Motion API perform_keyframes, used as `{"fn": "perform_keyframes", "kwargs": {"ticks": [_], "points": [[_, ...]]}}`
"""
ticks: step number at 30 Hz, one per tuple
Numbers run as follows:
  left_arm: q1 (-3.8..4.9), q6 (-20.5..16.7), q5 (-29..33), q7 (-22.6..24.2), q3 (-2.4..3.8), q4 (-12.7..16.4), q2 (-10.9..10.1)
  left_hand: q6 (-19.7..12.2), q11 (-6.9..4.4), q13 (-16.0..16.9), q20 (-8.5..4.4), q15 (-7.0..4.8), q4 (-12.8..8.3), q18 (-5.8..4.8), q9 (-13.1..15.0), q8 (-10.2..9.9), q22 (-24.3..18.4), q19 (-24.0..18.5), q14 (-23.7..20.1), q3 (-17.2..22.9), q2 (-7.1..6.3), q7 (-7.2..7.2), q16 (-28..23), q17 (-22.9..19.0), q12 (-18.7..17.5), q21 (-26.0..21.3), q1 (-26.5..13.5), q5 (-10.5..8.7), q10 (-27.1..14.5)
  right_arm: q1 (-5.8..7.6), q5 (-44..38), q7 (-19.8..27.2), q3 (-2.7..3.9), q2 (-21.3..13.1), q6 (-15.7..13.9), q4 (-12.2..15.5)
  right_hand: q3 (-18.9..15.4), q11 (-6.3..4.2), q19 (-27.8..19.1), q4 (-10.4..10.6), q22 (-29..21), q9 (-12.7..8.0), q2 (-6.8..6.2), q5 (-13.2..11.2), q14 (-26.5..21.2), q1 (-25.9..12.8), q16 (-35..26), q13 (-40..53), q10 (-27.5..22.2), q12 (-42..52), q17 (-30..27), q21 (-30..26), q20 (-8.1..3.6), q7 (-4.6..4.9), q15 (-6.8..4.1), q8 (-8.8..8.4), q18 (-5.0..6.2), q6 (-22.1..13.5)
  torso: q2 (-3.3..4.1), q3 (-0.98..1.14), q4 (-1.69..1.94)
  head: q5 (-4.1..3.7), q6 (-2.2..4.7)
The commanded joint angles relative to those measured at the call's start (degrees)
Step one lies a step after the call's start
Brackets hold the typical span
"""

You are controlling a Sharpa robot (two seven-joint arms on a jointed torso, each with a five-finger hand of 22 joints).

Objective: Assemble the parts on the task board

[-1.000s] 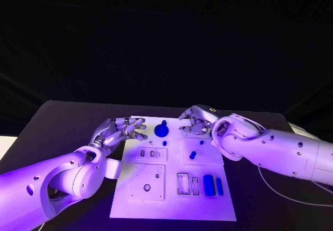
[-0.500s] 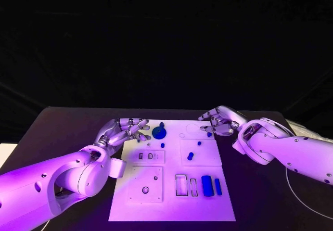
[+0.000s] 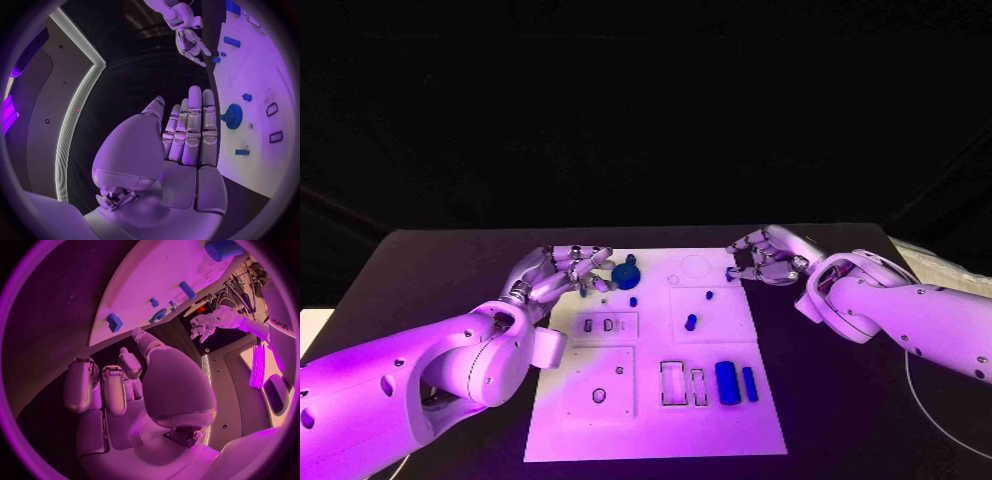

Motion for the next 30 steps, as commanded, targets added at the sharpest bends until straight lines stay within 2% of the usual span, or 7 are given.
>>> {"fn": "perform_keyframes", "kwargs": {"ticks": [1, 3, 6, 10, 15, 21, 30], "points": [[-0.07, 1.3, -0.2, 0.4, 0.01, -0.1, 0.2, -0.1, 0.09, -0.1, 0.01, -0.10, -0.2, 1.08, 0.0, -0.2, 0.1, -0.4, -0.3, 0.0, 0.04, 0.24, 0.2, 0.1, -0.2, 0.2, 0.5, -0.21, -0.5, -0.09, 0.3, 1.0, 0.02, 0.3, 1.5, -0.7, 0.0, 0.18, 0.1, -0.3, 0.0, -0.1, -0.06, -0.5, 4.2, 0.6, 0.3, 0.0, -0.2, -0.2, 6.2, 0.2, 0.41, 0.06, 0.52, -0.29, -1.05, -0.5, 0.06, 0.30, 0.16, -0.16, -0.09], [-0.09, 1.3, -0.2, 0.4, 0.01, -0.2, 0.2, -0.1, 0.09, -0.1, 0.01, -0.10, -0.2, 1.08, 0.0, -0.2, 0.1, -0.4, -0.3, 0.0, 0.04, 0.24, 0.2, 0.1, -0.2, 0.2, 0.5, -0.21, -0.5, -0.11, 0.3, 1.0, 0.02, 0.4, 1.9, -1.3, -0.1, 0.19, 0.1, -0.4, 0.0, -0.1, -0.06, -0.6, 4.2, 0.7, 0.3, 0.0, -0.2, -0.2, 6.2, 0.2, 0.42, 0.08, 0.53, -0.32, -1.05, -0.6, 0.05, 0.31, 0.20, -0.38, -0.16], [-0.12, 1.3, -0.2, 0.4, 0.01, -0.3, 0.3, -0.1, 0.09, -0.1, 0.01, -0.10, -0.2, 1.08, 0.0, -0.2, 0.1, -0.4, -0.3, 0.0, 0.04, 0.24, 0.2, 0.1, -0.2, 0.2, 0.5, -0.21, -0.5, -0.16, 0.2, 1.1, 0.03, 0.6, 2.7, -2.0, -0.2, 0.20, 0.1, -0.5, 0.0, -0.1, -0.07, -0.9, 4.2, 0.7, 0.3, 0.0, -0.2, -0.2, 6.2, 0.2, 0.44, 0.08, 0.55, -0.31, -1.06, -0.6, 0.01, 0.25, 0.17, -0.28, -0.40], [-0.15, 1.3, -0.2, 0.4, 0.00, -0.3, 0.4, -0.1, 0.09, -0.1, 0.01, -0.10, -0.2, 1.08, 0.0, -0.2, 0.1, -0.4, -0.3, 0.0, 0.04, 0.24, 0.2, 0.1, -0.2, 0.2, 0.5, -0.21, -0.5, -0.32, 0.1, 1.1, 0.03, 0.7, 3.6, -2.6, -0.4, 0.21, 0.1, -0.9, 0.0, 0.0, 0.10, -1.8, 4.3, 1.1, 0.3, 0.0, -0.2, -0.2, 6.2, 0.3, 0.48, 0.08, 0.56, -0.20, -1.06, -0.5, 0.03, 0.36, 0.07, -0.23, -0.32], [-0.16, 1.3, -0.2, 0.4, 0.00, -0.4, 0.3, -0.1, 0.09, -0.1, 0.01, -0.10, -0.2, 1.08, 0.0, -0.2, 0.1, -0.4, -0.3, 0.0, 0.04, 0.24, 0.2, 0.1, -0.2, 0.2, 0.5, -0.21, -0.5, -0.58, -0.2, 1.1, 0.03, 1.1, 4.4, -3.4, -0.5, 0.19, 0.1, -1.1, 0.1, 0.1, 0.36, -2.2, 4.2, 1.2, 0.3, 0.0, -0.2, -0.2, 6.2, 0.3, 0.48, 0.05, 0.56, -0.03, -1.06, -0.3, 0.12, 0.20, 0.10, -0.41, -0.40], [-0.16, 1.3, -0.2, 0.4, 0.00, -0.4, 0.4, 0.0, 0.11, -0.1, 0.02, -0.09, -0.3, 1.07, 0.0, -0.2, 0.1, -0.4, -0.4, 0.0, 0.05, 0.25, 0.2, 0.1, -0.2, 0.2, 0.5, -0.22, -0.4, -1.00, -0.5, 0.9, 0.03, 1.7, 5.1, -4.5, -0.5, 0.15, 0.1, -1.3, 0.1, 0.2, 0.76, -2.4, 4.3, 1.4, 0.3, 0.1, -0.2, -0.1, 6.2, 0.3, 0.48, 0.01, 0.54, 0.22, -1.07, 0.1, 0.13, 0.20, 0.23, -0.51, -0.58], [-0.18, 1.3, -0.2, 0.5, 0.00, -0.5, 0.4, 0.0, 0.11, -0.1, 0.03, -0.08, -0.3, 1.07, 0.0, -0.2, 0.1, -0.5, -0.5, 0.0, 0.06, 0.26, 0.2, 0.2, -0.2, 0.2, 0.5, -0.22, -0.4, -1.50, -0.2, 0.9, 0.04, 2.6, 5.1, -5.9, -0.5, 0.00, 0.2, -1.4, 0.2, 0.4, 1.91, -2.7, 4.3, 1.4, 0.3, 0.5, 0.2, 0.4, 6.3, 0.4, 0.40, -0.14, 0.43, 0.93, -1.08, 1.4, 0.17, 0.13, 0.15, -0.24, -0.73]]}}
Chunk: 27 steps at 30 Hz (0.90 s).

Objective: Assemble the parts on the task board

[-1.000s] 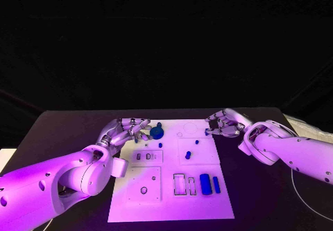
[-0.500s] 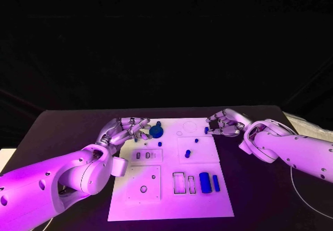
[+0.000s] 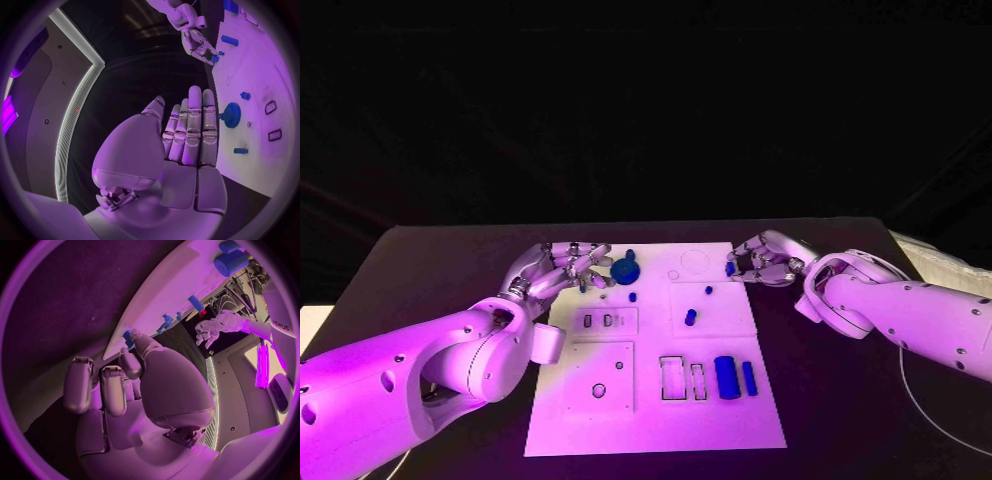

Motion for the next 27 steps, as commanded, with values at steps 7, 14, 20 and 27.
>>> {"fn": "perform_keyframes", "kwargs": {"ticks": [7, 14, 20, 27], "points": [[-0.02, 1.4, -0.2, 0.4, 0.02, 0.0, 0.1, 0.0, 0.14, -0.1, 0.04, -0.05, -0.2, 1.06, 0.0, -0.2, 0.1, -0.5, -0.5, 0.0, 0.09, 0.29, 0.3, 0.1, -0.2, 0.2, 0.3, -0.25, -0.4, -0.24, 0.3, 0.4, 0.02, 0.7, 1.0, -0.8, 0.1, -0.20, -0.1, -0.3, 0.1, 0.3, 1.47, -0.3, 4.0, -0.3, 0.2, 0.1, 0.2, 0.4, 6.1, 0.2, 0.09, -0.26, 0.08, 1.02, -1.06, 2.1, 0.01, -0.08, 0.03, -0.11, -0.09], [-0.02, 1.4, -0.2, 0.4, 0.02, -0.1, 0.1, 0.0, 0.14, -0.1, 0.04, -0.05, -0.2, 1.06, 0.0, -0.2, 0.1, -0.5, -0.5, 0.0, 0.09, 0.29, 0.3, 0.1, -0.2, 0.2, 0.3, -0.25, -0.4, -0.25, 0.4, 0.3, 0.03, 0.9, 1.1, -1.0, 0.3, -0.44, -0.1, -0.4, 0.1, 0.4, 1.99, -0.4, 4.0, -0.3, 0.2, 0.3, 0.3, 0.6, 6.2, 0.2, -0.05, -0.55, -0.11, 1.42, -1.06, 3.2, 0.00, -0.08, -0.02, -0.09, -0.15], [-0.02, 1.4, -0.2, 0.3, 0.02, 0.0, 0.1, 0.0, 0.14, -0.1, 0.04, -0.05, -0.2, 1.06, 0.0, -0.2, 0.1, -0.5, -0.5, 0.0, 0.09, 0.29, 0.3, 0.1, -0.2, 0.2, 0.3, -0.25, -0.4, -0.26, 0.4, 0.2, 0.03, 1.1, 1.2, -1.0, 0.4, -0.53, 0.0, -0.4, 0.2, 0.4, 2.17, -0.5, 4.1, -0.4, 0.3, 0.4, 0.5, 0.7, 6.3, 0.3, -0.12, -0.65, -0.19, 1.54, -1.08, 3.6, 0.02, -0.09, -0.02, -0.11, -0.18], [-0.02, 1.3, -0.2, 0.3, 0.02, 0.0, 0.0, 0.0, 0.16, -0.1, 0.06, -0.03, -0.1, 1.05, 0.0, -0.3, 0.1, -0.6, -0.6, 0.0, 0.12, 0.30, 0.3, 0.2, -0.2, 0.2, 0.2, -0.26, -0.4, -0.26, 0.4, 0.2, 0.03, 1.2, 1.2, -1.1, 0.4, -0.57, 0.0, -0.5, 0.2, 0.4, 2.26, -0.5, 4.1, -0.4, 0.3, 0.5, 0.5, 0.8, 6.3, 0.3, -0.15, -0.70, -0.23, 1.59, -1.07, 3.7, 0.02, -0.07, -0.05, -0.10, -0.13]]}}
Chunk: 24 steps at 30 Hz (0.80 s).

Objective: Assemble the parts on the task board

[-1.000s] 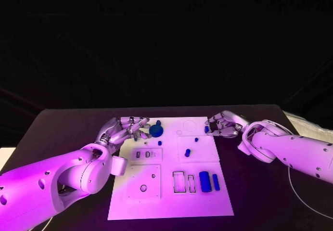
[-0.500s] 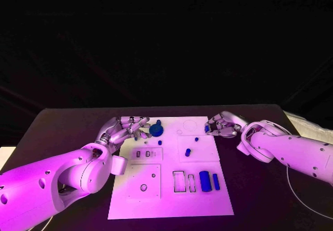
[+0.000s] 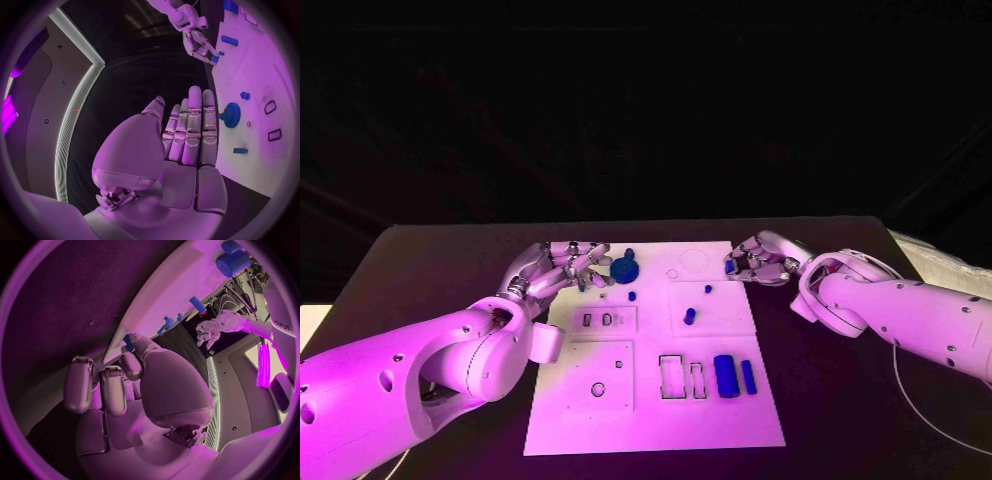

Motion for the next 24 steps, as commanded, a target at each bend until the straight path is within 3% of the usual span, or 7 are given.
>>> {"fn": "perform_keyframes", "kwargs": {"ticks": [1, 10, 20, 24], "points": [[0.00, 1.1, -0.2, 0.3, 0.02, 0.1, 0.0, 0.0, 0.16, -0.1, -0.15, 0.17, -0.1, 1.05, 0.0, -0.3, 0.1, -0.3, -0.4, 0.0, 0.12, 0.30, 0.3, 0.0, -0.2, 0.2, 0.2, -0.26, -0.4, -0.06, 0.0, 0.2, 0.01, 0.1, 0.6, 0.0, 0.1, -0.16, 0.0, -0.1, 0.0, 0.1, 0.38, -0.3, 4.1, 0.1, 0.3, 0.1, 0.1, 0.2, 6.3, 0.3, -0.15, 0.03, -0.23, 0.26, -1.07, 0.5, 0.00, 0.02, -0.01, 0.05, 0.00], [0.00, 1.2, -0.2, 0.2, 0.02, 0.1, 0.0, 0.0, 0.15, -0.1, -0.14, 0.17, -0.1, 1.05, 0.0, -0.3, 0.1, -0.4, -0.4, 0.0, 0.12, 0.30, 0.4, 0.1, -0.2, 0.3, 0.2, -0.25, -0.4, -0.06, 0.3, 0.5, 0.02, 0.1, 0.2, 0.0, 0.3, -0.45, 0.0, 0.0, 0.1, 0.2, 1.02, -0.3, 4.1, -0.3, 0.3, 0.4, 0.4, 0.6, 6.3, 0.3, -0.35, -0.34, -0.46, 0.71, -1.08, 1.8, 0.02, 0.02, -0.03, 0.02, 0.08], [0.00, 1.3, -0.2, 0.0, 0.02, 0.0, 0.0, 0.0, 0.15, -0.1, -0.14, 0.17, -0.1, 1.05, 0.0, -0.3, 0.1, -0.4, -0.4, 0.0, 0.12, 0.30, 0.4, 0.1, -0.2, 0.3, 0.2, -0.25, -0.4, -0.05, 3.0, 0.2, 0.07, 0.3, -0.1, -0.1, 0.4, -1.37, 0.1, 0.3, 0.2, 0.8, 2.10, 0.3, 4.1, -1.1, 0.3, 0.8, 0.9, 0.9, 6.4, 0.4, -0.96, -1.51, -1.19, 1.94, -1.09, 4.8, 0.02, -0.02, 0.01, -0.10, 0.02], [0.00, 1.4, -0.2, -0.1, 0.02, 0.0, 0.1, 0.0, 0.15, -0.1, -0.14, 0.17, -0.1, 1.06, 0.0, -0.3, 0.1, -0.4, -0.4, 0.0, 0.14, 0.29, 0.4, 0.1, -0.2, 0.3, 0.3, -0.24, -0.4, 0.05, 4.5, -0.4, 0.16, 0.3, -1.1, 0.3, 0.9, -1.79, 0.1, 0.1, 0.3, 1.1, 3.15, -0.1, 4.1, -0.8, 0.3, 0.9, 1.1, 1.0, 6.5, 0.4, -1.29, -1.98, -1.55, 2.26, -1.10, 5.7, 0.00, -0.07, 0.09, -0.17, 0.02]]}}
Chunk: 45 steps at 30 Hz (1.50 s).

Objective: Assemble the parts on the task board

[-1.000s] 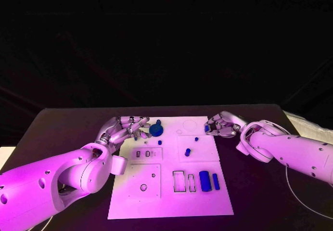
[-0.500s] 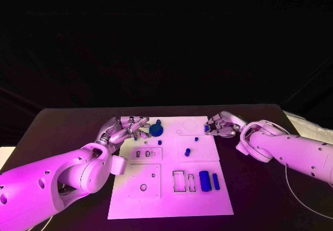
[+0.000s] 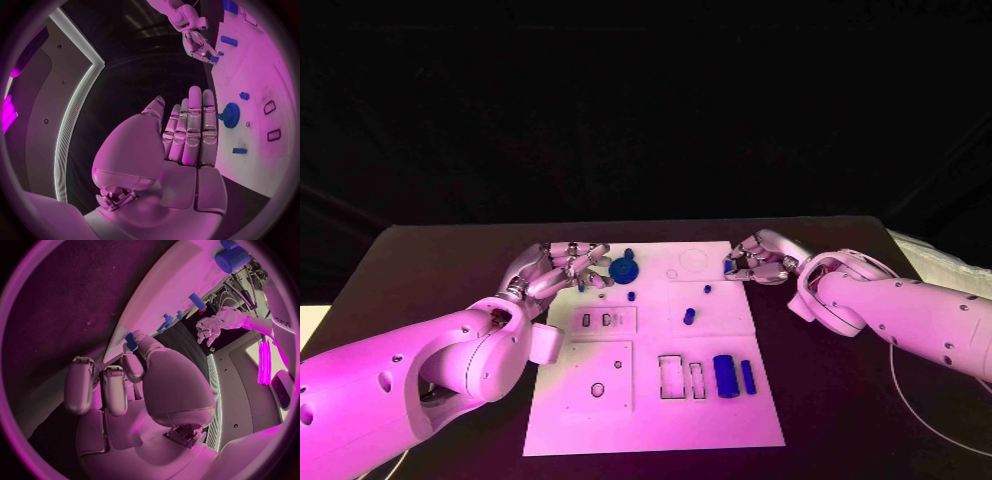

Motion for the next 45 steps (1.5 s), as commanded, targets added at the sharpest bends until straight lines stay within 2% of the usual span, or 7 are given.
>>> {"fn": "perform_keyframes", "kwargs": {"ticks": [1, 10, 18, 21, 29, 35, 45], "points": [[0.00, 1.3, -0.2, 0.1, 0.02, 0.0, 0.1, 0.0, 0.15, -0.1, -0.14, 0.00, -0.1, 1.06, 0.0, -0.3, 0.1, -0.4, -0.3, 0.0, 0.14, 0.29, 0.4, 0.1, -0.2, 0.3, 0.3, -0.24, -0.4, 0.11, 2.5, -0.6, 0.11, 0.0, -1.1, 0.5, 0.7, -0.49, 0.1, -0.2, 0.2, 0.4, 1.50, -0.2, 4.4, 0.5, 0.3, 0.1, 0.1, 0.3, 6.5, 0.2, -0.50, -0.22, -0.55, 0.29, -1.12, 0.5, -0.01, -0.04, 0.12, -0.08, 0.01], [0.00, 1.4, -0.2, 0.1, 0.02, -0.4, 0.5, 0.0, 0.14, -0.1, -0.14, 0.00, -0.2, 1.06, 0.0, -0.3, 0.1, -0.4, -0.3, 0.0, 0.16, 0.28, 0.4, 0.1, -0.2, 0.3, 0.3, -0.23, -0.4, 1.77, 2.8, -3.4, 0.33, -0.6, -0.7, 4.6, 1.5, -0.39, 0.2, -0.8, 0.1, 0.3, 2.12, -0.5, 4.5, 0.8, 0.6, 0.0, 0.1, 0.0, 7.0, 0.2, -0.71, 0.04, -0.59, -0.46, -1.14, -0.4, -0.17, -0.09, 0.01, 0.11, 0.32], [0.01, 1.5, 0.1, 0.1, 0.02, -1.8, 1.1, 0.0, 0.13, -0.1, -0.14, 0.00, -0.2, 1.06, 0.0, -0.3, 0.1, -0.4, -0.3, 0.1, 0.17, 0.27, 0.4, 0.1, -0.3, 0.3, 0.4, -0.22, -0.4, 2.88, -4.9, -13.8, 0.39, -0.3, -2.1, 11.7, 2.0, -0.25, 0.1, -1.2, -0.1, 0.2, 2.30, -1.0, 4.4, 1.0, 0.4, -0.5, -0.2, -0.7, 6.8, 0.1, -0.65, 0.21, -0.48, -0.86, -1.11, -0.6, -0.93, -0.81, 0.29, 0.23, 0.13], [0.01, 1.5, 3.3, -0.3, 0.02, -2.4, 1.2, -0.1, 0.17, -0.1, -0.09, 0.07, -0.3, 1.03, 0.0, -0.3, 0.1, -0.7, -0.8, 0.2, 0.23, 0.30, 0.3, 0.2, -0.3, 0.2, 0.5, -0.21, -0.4, 2.84, -8.3, -17.2, 0.38, 0.9, -3.0, 14.2, 2.0, -0.23, 0.1, -1.2, -0.2, 0.3, 2.20, -1.0, 4.4, 0.8, 0.4, -0.5, -0.2, -0.7, 6.8, 0.1, -0.64, 0.22, -0.47, -0.86, -1.09, -0.5, -1.19, -1.08, 0.49, 0.54, -0.09], [0.01, 1.7, 7.4, -0.6, 0.02, -3.2, 1.3, -0.1, 0.36, -0.2, 0.20, 0.40, -0.5, 0.95, 0.0, -0.5, -0.2, -1.9, -2.5, 0.4, 0.19, 0.45, -0.2, 0.2, -0.5, -0.3, 0.6, -0.21, -0.5, 1.61, -16.7, -23.1, 0.07, 5.8, -4.4, 17.6, 1.9, -0.20, 0.0, -1.1, -0.4, 0.3, 1.91, -1.0, 4.3, 0.0, 0.2, -0.7, -0.2, -1.0, 6.4, -0.1, -0.59, 0.22, -0.43, -0.92, -1.05, -0.3, -1.66, -1.63, 0.72, 1.25, -0.95], [0.01, 1.7, 7.2, -0.4, 0.02, -3.4, 1.4, -0.1, 0.45, -0.2, 0.36, 0.56, -0.5, 0.95, 0.0, -0.5, -0.3, -2.5, -3.2, 0.5, 0.19, 0.52, -0.6, 0.1, -0.5, -0.6, 0.6, -0.20, -0.6, 0.26, -20.5, -25.6, -0.28, 9.3, -4.7, 18.3, 2.0, -0.24, 0.0, -1.0, -0.5, 0.4, 1.98, -0.9, 4.3, -0.1, 0.0, -1.1, -0.5, -1.5, 6.2, -0.1, -0.59, 0.16, -0.45, -0.91, -1.03, -0.2, -1.85, -2.00, 0.97, 1.69, -1.20], [0.01, 1.4, 6.4, 0.3, 0.02, -3.5, 1.4, -0.2, 0.86, -0.3, 1.16, 1.38, -0.6, 0.85, 0.0, -0.7, -1.1, -5.1, -6.4, 0.7, -0.10, 0.80, -2.2, -0.7, -0.7, -1.9, 0.5, -0.22, -0.8, -2.06, -23.4, -27.2, -0.73, 13.9, -4.2, 16.4, 2.1, -0.33, 0.0, -1.1, -0.6, 0.4, 1.55, 0.0, 4.2, -0.7, -0.1, -1.3, -0.6, -1.8, 5.9, -0.2, -0.63, 0.08, -0.51, -1.04, -1.01, 0.0, -1.72, -1.81, 0.83, 2.49, -1.80]]}}
